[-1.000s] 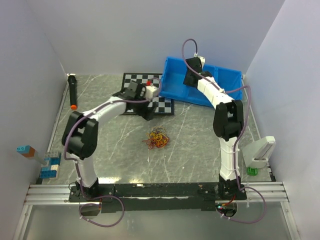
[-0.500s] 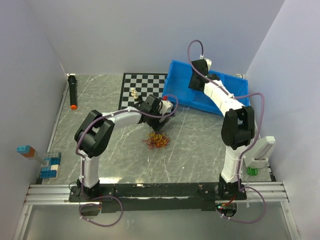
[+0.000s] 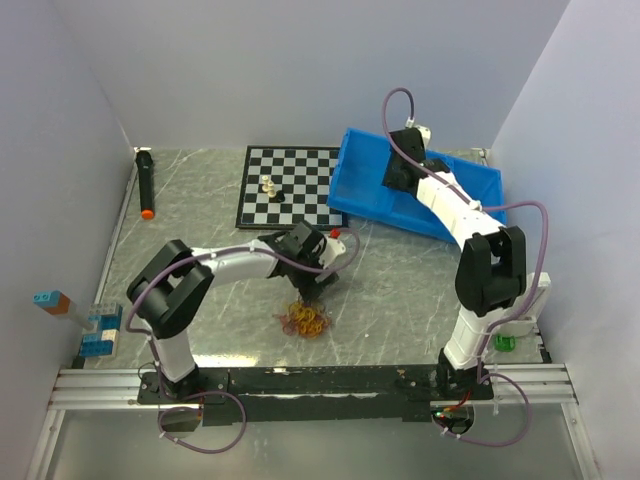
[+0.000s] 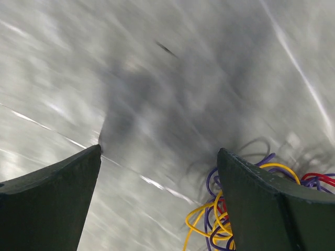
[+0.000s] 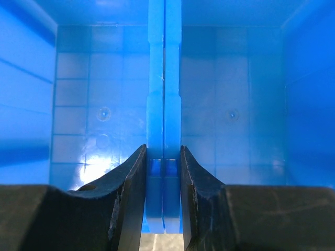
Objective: Untangle the cables
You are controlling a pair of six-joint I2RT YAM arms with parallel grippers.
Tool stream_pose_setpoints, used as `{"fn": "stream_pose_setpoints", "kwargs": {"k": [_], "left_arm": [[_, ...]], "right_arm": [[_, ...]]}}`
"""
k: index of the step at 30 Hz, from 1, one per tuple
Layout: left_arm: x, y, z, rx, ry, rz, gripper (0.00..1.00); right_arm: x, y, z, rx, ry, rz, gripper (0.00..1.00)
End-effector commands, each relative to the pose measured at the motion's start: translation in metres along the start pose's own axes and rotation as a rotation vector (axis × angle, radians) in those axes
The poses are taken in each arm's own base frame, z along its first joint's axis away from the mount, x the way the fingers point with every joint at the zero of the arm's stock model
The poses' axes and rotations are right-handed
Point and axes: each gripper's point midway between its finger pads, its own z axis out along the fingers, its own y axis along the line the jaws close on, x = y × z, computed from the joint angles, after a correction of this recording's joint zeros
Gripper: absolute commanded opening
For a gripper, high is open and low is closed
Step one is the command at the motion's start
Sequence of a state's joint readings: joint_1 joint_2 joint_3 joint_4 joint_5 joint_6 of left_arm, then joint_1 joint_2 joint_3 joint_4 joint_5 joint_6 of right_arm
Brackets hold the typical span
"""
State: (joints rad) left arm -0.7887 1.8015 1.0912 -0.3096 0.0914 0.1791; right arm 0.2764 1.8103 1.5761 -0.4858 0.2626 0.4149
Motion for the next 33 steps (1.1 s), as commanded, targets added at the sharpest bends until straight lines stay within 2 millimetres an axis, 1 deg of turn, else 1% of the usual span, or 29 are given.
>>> {"fn": "stream_pose_setpoints", "kwargs": {"k": [1, 3, 4, 7, 9, 10, 12, 16, 19, 20, 21, 22, 25, 27, 29, 31, 33], "left_arm": [[0.027, -0.037, -0.025, 0.1, 0.068, 0.024, 0.97], [0.03, -0.044, -0.033, 0.111, 0.069, 0.031, 0.97], [0.03, -0.046, -0.036, 0.117, 0.067, 0.027, 0.97], [0.021, -0.053, -0.052, 0.145, 0.051, 0.013, 0.97], [0.008, -0.052, -0.068, 0.144, 0.025, 0.012, 0.97], [-0.005, -0.05, -0.081, 0.133, -0.01, 0.02, 0.97], [-0.03, -0.04, -0.108, 0.082, -0.073, 0.028, 0.97], [-0.082, 0.002, -0.176, -0.109, -0.23, -0.025, 0.97], [-0.105, 0.028, -0.223, -0.133, -0.343, -0.104, 0.97], [-0.105, 0.039, -0.233, -0.139, -0.362, -0.14, 0.97], [-0.105, 0.046, -0.242, -0.138, -0.377, -0.164, 0.97], [-0.104, 0.051, -0.247, -0.135, -0.382, -0.175, 0.97], [-0.095, 0.067, -0.251, -0.169, -0.37, -0.222, 0.97], [-0.092, 0.071, -0.253, -0.166, -0.371, -0.244, 0.97], [-0.091, 0.073, -0.258, -0.168, -0.387, -0.268, 0.97], [-0.091, 0.074, -0.263, -0.176, -0.402, -0.278, 0.97], [-0.093, 0.073, -0.269, -0.182, -0.419, -0.281, 0.97]], "right_arm": [[-0.066, 0.014, -0.054, -0.068, -0.246, 0.05, 0.0], [-0.062, 0.017, -0.061, -0.074, -0.247, 0.041, 0.0], [-0.056, 0.019, -0.063, -0.077, -0.243, 0.037, 0.0], [-0.035, 0.026, -0.068, -0.082, -0.223, 0.011, 0.0], [-0.022, 0.031, -0.078, -0.085, -0.216, -0.004, 0.0], [-0.016, 0.032, -0.081, -0.089, -0.211, -0.007, 0.0], [-0.004, 0.035, -0.09, -0.099, -0.207, -0.01, 0.0], [0.019, 0.039, -0.11, -0.122, -0.194, -0.003, 0.0], [0.038, 0.047, -0.124, -0.152, -0.17, -0.001, 0.0], [0.044, 0.049, -0.128, -0.158, -0.166, -0.004, 0.0], [0.054, 0.057, -0.133, -0.17, -0.154, -0.016, 0.0], [0.061, 0.063, -0.137, -0.179, -0.142, -0.019, 0.0], [0.083, 0.084, -0.144, -0.2, -0.108, -0.048, 0.0], [0.095, 0.098, -0.146, -0.211, -0.088, -0.065, 0.0], [0.108, 0.111, -0.144, -0.208, -0.068, -0.083, 0.0], [0.116, 0.123, -0.143, -0.214, -0.053, -0.084, 0.0], [0.123, 0.131, -0.14, -0.207, -0.031, -0.071, 0.0]]}}
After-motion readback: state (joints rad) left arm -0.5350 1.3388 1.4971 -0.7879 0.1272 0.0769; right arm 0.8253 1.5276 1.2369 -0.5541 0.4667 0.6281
